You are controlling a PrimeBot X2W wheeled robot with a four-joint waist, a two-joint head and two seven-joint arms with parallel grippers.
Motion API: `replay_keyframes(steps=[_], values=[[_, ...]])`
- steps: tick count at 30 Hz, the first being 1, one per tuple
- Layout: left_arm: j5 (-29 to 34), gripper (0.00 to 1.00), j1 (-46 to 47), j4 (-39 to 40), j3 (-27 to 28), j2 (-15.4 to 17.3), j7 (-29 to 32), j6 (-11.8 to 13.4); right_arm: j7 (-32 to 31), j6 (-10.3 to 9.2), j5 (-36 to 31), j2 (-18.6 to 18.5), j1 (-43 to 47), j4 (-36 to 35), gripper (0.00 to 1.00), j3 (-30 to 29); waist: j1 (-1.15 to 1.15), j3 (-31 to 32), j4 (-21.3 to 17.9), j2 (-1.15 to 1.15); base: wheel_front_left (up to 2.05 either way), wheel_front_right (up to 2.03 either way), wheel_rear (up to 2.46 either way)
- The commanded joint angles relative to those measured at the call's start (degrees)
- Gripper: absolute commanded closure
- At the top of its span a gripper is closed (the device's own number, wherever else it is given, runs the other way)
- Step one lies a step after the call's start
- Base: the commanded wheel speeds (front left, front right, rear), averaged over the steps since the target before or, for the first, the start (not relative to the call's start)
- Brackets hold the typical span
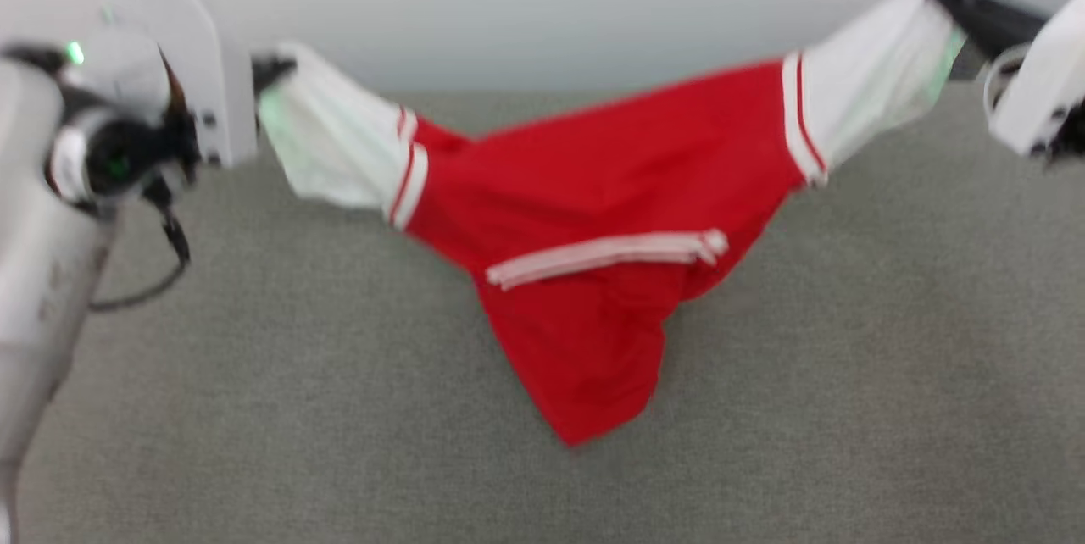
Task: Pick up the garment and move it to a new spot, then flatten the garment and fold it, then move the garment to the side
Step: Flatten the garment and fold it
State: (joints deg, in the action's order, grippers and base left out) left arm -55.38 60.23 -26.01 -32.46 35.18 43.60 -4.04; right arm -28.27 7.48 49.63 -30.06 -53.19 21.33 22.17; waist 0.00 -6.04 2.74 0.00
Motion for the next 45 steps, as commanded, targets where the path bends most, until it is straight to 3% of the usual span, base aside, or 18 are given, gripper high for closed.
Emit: replay_keyframes(steps=[1,13,21,29,34,40,45], values=[[0.9,1.00,2.2,-0.2,0.3,-0.3,-0.7,-0.1,2.6,0.02,-0.3,0.6,-2.4,0.8,1.00,0.2,0.00,3.6,0.1,0.00,0.00,0.00,0.00],[5.9,1.00,16.2,-4.4,0.7,-1.7,-6.6,-1.5,16.7,0.02,-2.2,3.1,-18.3,11.6,1.00,3.2,0.00,7.3,0.6,0.00,0.00,0.00,0.00],[6.2,1.00,20.5,-7.3,0.2,-2.4,-7.2,-2.4,17.1,0.01,0.1,2.9,-23.5,16.2,1.00,5.2,0.00,6.2,1.1,0.00,0.00,0.00,0.00],[7.3,1.00,24.9,-7.6,0.6,-2.1,-10.4,-2.7,18.7,0.01,-2.4,2.1,-29.6,20.0,1.00,4.5,0.00,-6.1,1.5,0.00,0.00,0.00,0.00],[9.7,1.00,29.7,-10.0,0.6,-4.4,-16.2,-2.7,24.2,0.01,-8.6,3.8,-36.8,24.2,1.00,5.0,0.00,-16.6,1.7,0.00,0.00,0.00,0.00],[15.1,1.00,38.6,-16.0,1.3,-8.9,-31.2,-0.7,40.2,0.01,-19.8,6.7,-46.8,32.1,1.00,3.0,0.00,-25.9,3.0,0.00,0.00,0.00,0.00],[16.5,1.00,44.3,-20.3,2.8,-12.4,-43.7,-1.1,43.4,0.00,-30.9,7.3,-52.1,31.6,1.00,-2.2,0.00,-32.2,5.5,0.00,0.00,0.00,0.00]])
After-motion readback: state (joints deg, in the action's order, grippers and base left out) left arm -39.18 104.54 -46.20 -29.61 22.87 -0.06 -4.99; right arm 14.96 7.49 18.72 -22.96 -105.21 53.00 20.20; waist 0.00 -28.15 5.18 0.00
